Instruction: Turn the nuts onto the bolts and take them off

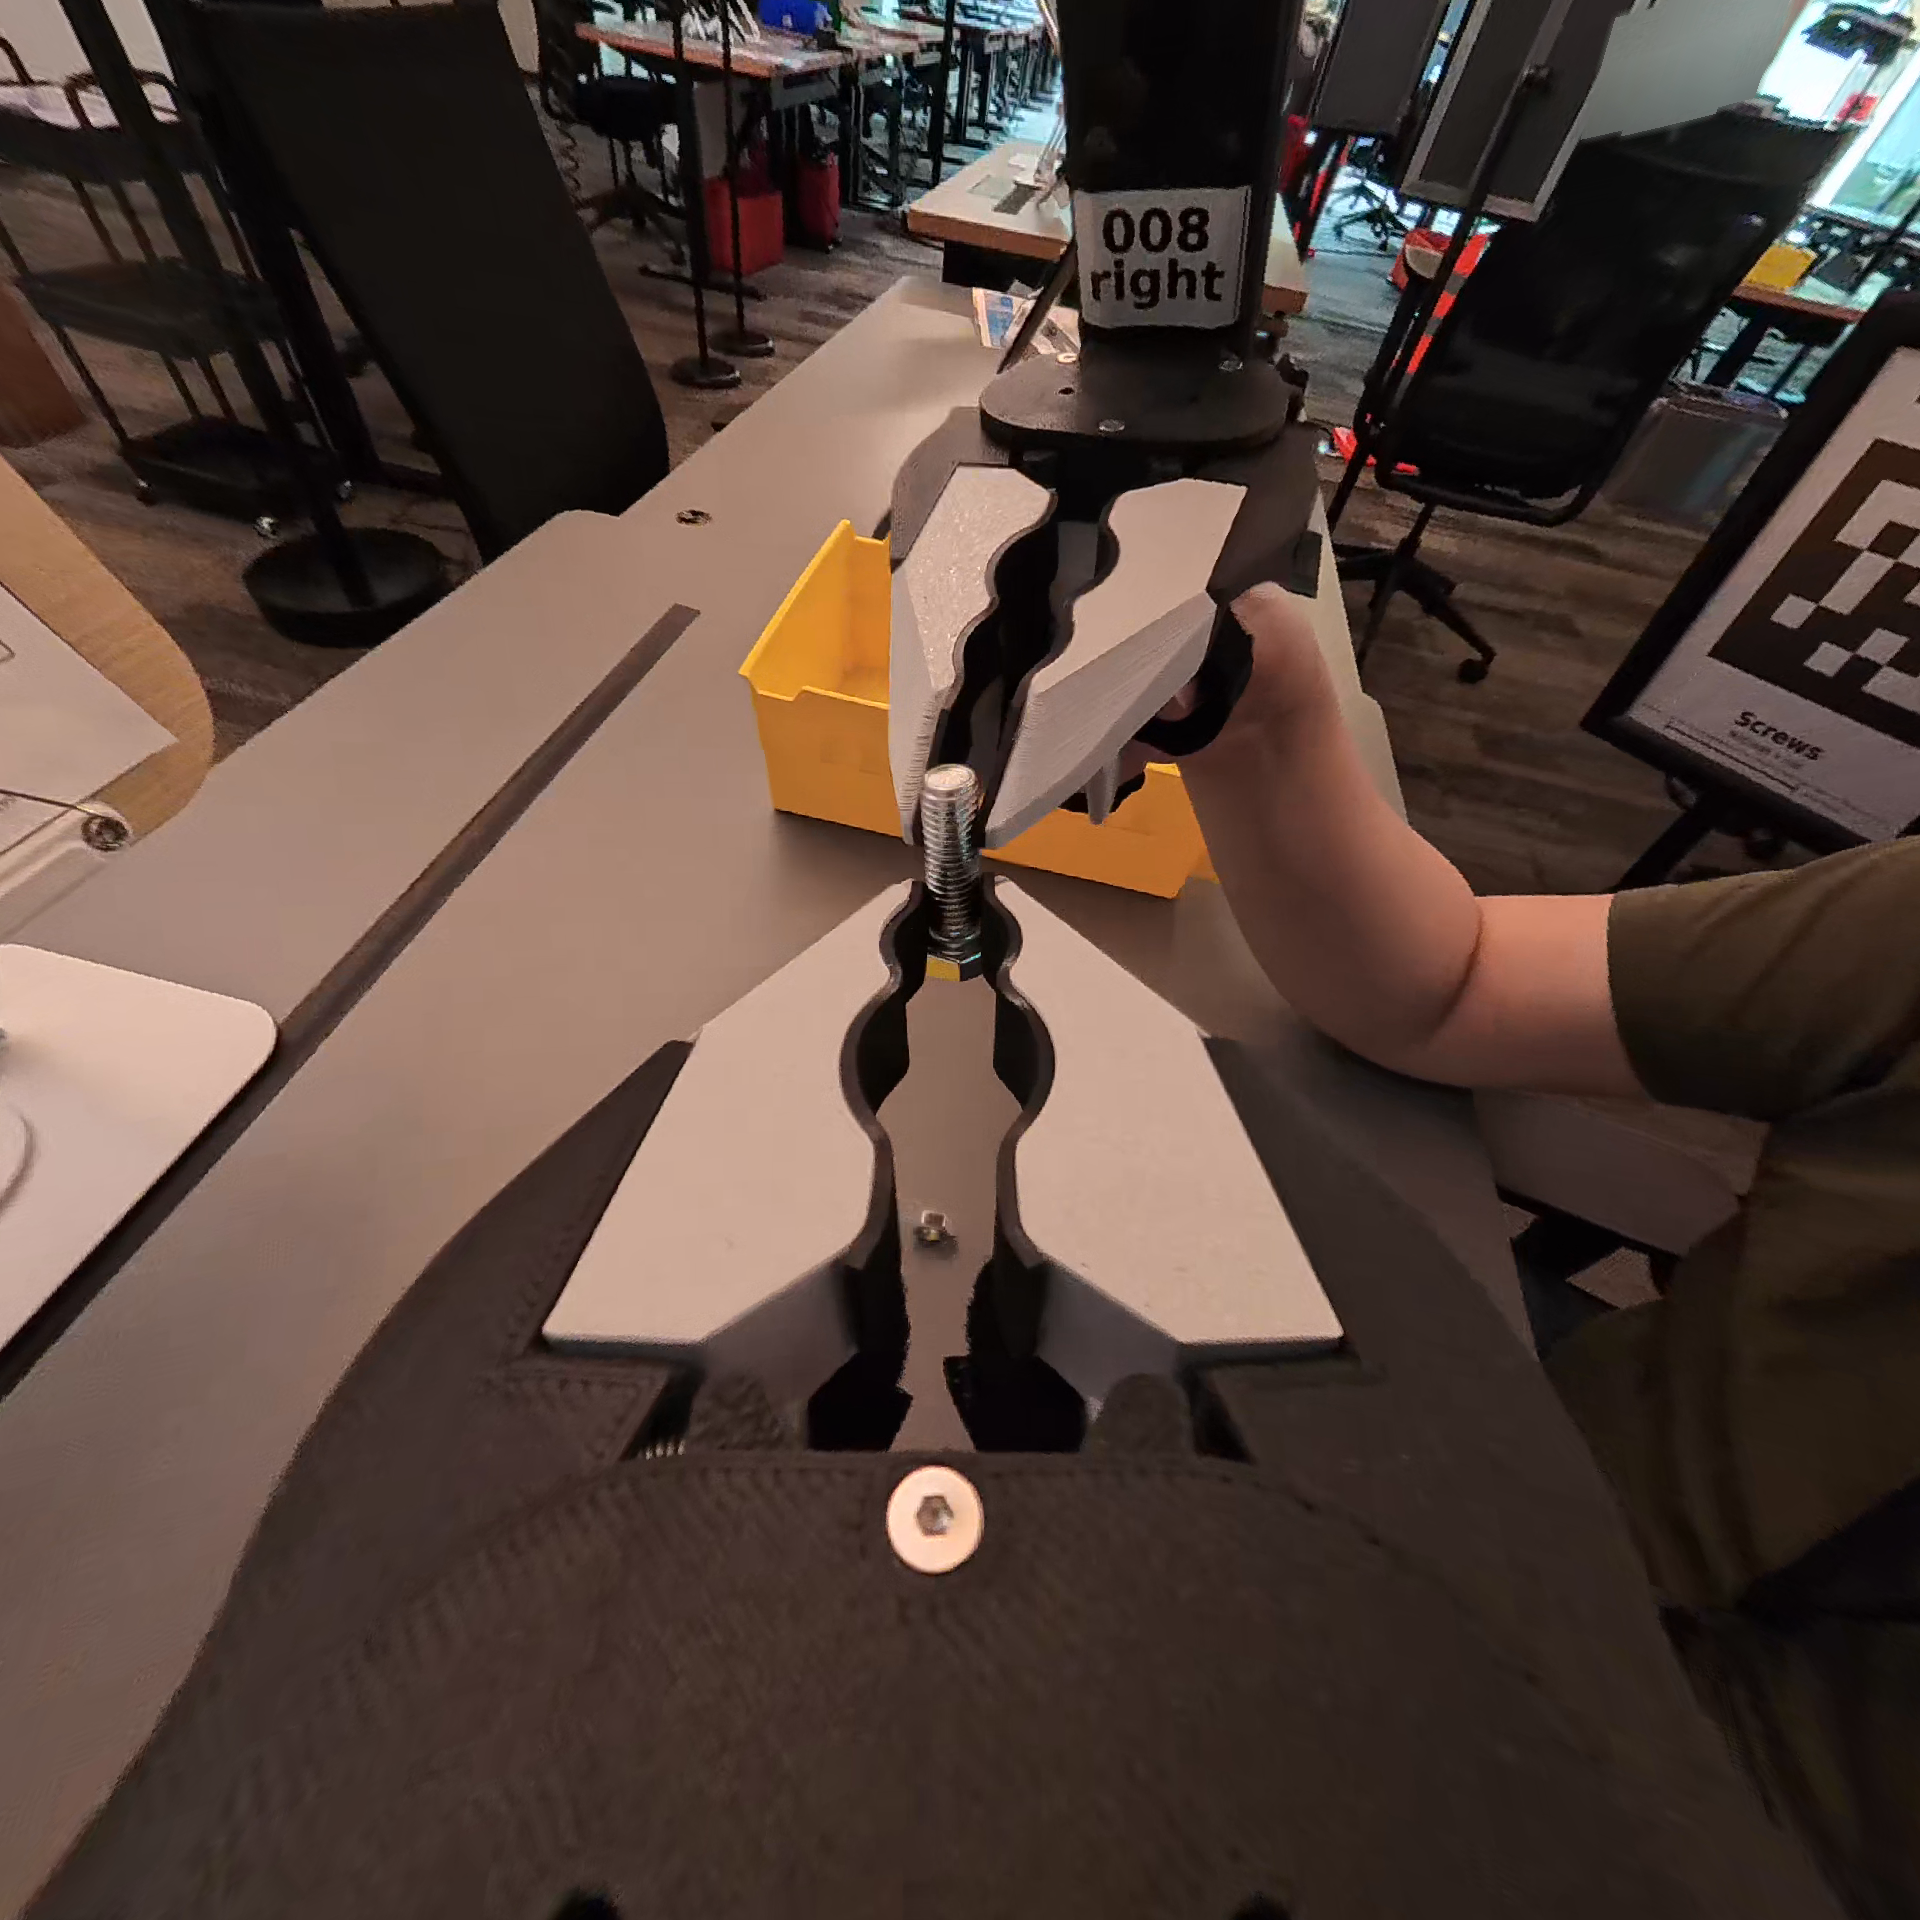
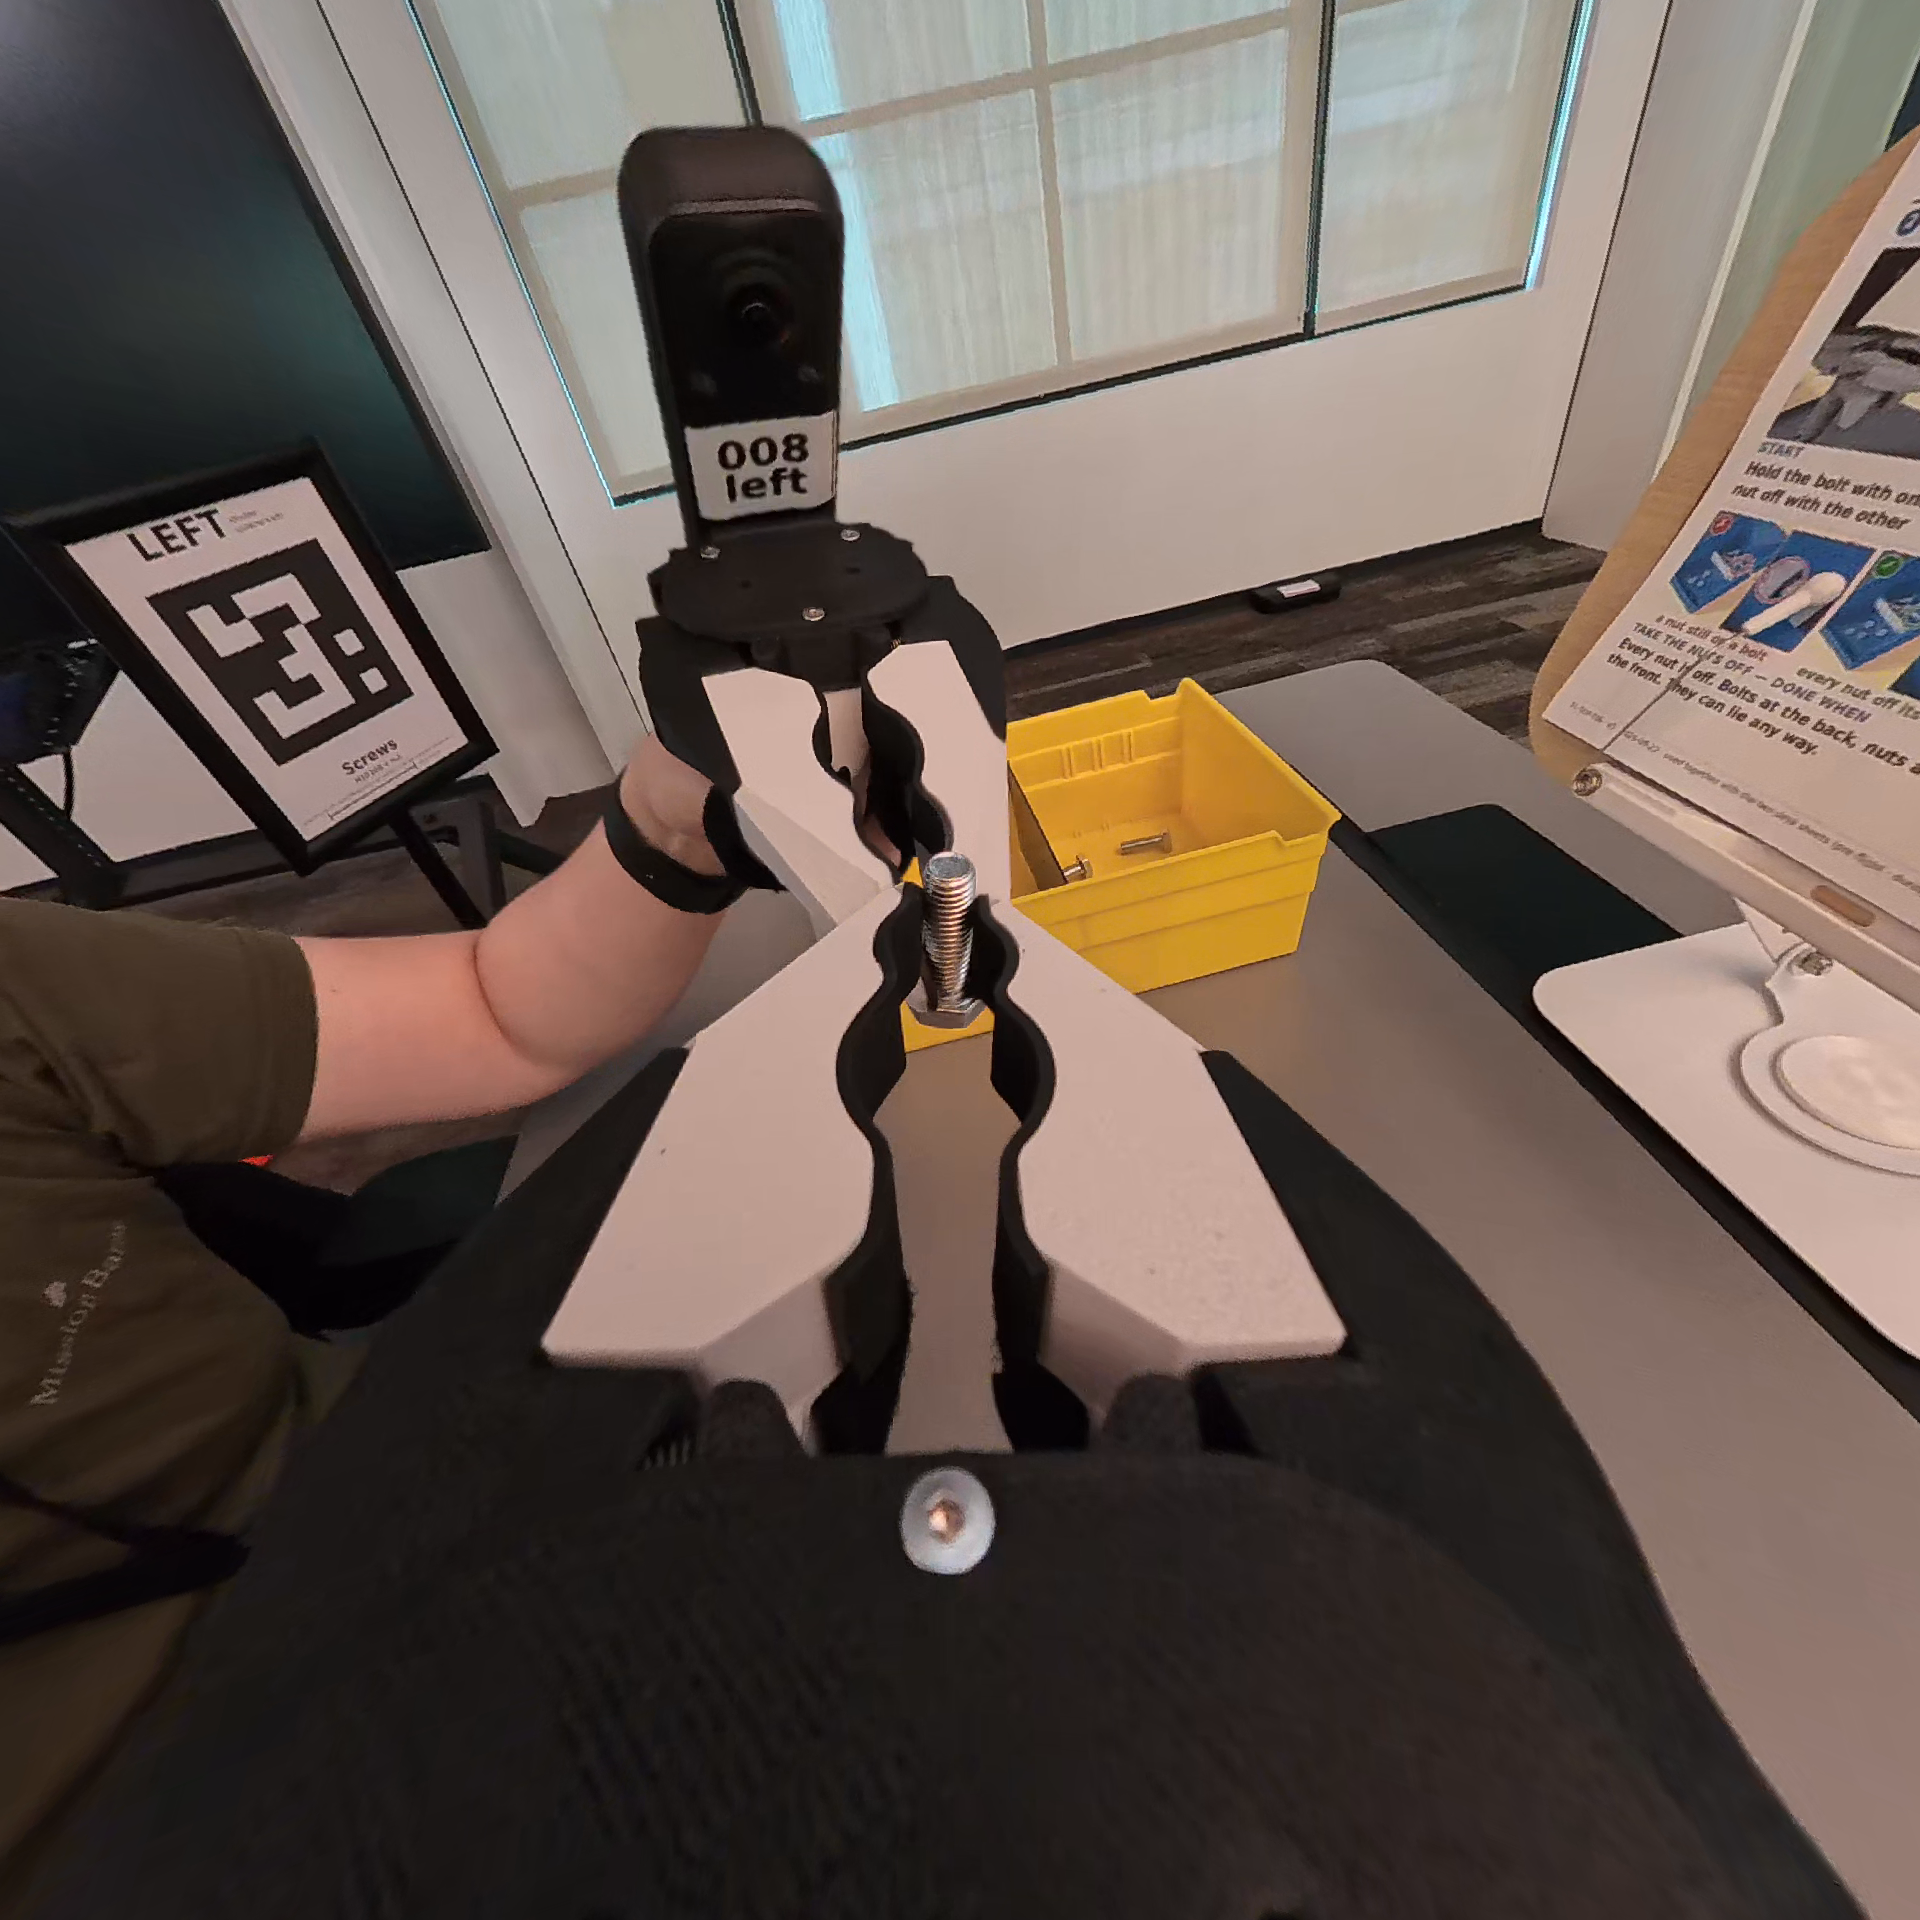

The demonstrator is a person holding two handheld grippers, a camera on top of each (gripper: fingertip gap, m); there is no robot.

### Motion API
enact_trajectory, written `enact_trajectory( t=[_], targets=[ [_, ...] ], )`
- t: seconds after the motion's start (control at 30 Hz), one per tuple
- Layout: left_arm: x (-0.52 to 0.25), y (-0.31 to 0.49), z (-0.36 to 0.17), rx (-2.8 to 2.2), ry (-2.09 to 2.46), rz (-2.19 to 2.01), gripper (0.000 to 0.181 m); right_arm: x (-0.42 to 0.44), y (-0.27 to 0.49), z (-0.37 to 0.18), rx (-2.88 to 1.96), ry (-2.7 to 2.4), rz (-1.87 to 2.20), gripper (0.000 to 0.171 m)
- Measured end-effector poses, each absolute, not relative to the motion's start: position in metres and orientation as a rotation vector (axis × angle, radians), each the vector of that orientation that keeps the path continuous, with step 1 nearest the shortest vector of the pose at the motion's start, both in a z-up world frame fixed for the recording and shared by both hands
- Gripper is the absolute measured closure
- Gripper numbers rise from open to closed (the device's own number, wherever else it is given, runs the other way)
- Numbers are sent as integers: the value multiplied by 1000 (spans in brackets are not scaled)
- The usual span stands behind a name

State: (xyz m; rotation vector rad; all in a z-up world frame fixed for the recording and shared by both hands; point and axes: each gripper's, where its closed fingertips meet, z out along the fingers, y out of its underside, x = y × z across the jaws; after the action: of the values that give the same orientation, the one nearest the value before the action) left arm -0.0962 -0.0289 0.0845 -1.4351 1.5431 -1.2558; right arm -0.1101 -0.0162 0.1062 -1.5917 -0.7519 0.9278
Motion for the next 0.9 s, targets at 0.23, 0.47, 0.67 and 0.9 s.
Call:
enact_trajectory(
  t=[0.23,0.47,0.67,0.9],
  targets=[
    [-113,-24,92,-1375,1470,-1259,174,-91,-17,81,-1710,-873,669,155],
    [-135,-1,94,-1413,1373,-1320,174,-44,-9,-5,-2152,-1009,221,168],
    [-156,5,115,-1384,1331,-1258,174,-55,-33,-78,-2348,-1384,198,159],
    [-175,4,131,-1327,1334,-1182,174,-82,-50,-133,-2457,-1696,195,142]
  ],
)
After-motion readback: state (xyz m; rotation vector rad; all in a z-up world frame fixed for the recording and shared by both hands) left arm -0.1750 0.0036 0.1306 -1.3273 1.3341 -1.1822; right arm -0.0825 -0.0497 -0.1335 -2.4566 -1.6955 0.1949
